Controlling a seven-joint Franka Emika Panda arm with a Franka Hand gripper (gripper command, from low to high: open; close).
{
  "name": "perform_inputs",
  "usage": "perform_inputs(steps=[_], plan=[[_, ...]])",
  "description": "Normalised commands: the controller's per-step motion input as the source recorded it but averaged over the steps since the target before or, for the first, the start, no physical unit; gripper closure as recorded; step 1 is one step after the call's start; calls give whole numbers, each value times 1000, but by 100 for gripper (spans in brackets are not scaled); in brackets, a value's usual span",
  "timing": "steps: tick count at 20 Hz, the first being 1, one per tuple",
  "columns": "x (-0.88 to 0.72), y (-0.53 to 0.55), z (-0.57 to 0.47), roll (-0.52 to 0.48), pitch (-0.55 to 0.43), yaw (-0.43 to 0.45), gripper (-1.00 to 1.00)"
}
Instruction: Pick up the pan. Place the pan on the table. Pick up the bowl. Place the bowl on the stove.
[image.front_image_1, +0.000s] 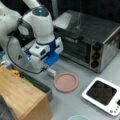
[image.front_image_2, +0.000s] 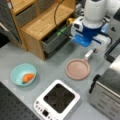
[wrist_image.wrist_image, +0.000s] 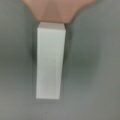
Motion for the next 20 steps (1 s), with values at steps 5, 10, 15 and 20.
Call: perform_inputs(steps=[5, 10, 15, 20], plan=[[181, -69, 475, 38, 168, 57, -100], [220, -61, 426, 63, 225, 48, -100], [331, -51, 499, 105, 263, 30, -100], [545, -57, 567, 136, 291, -3, -100]])
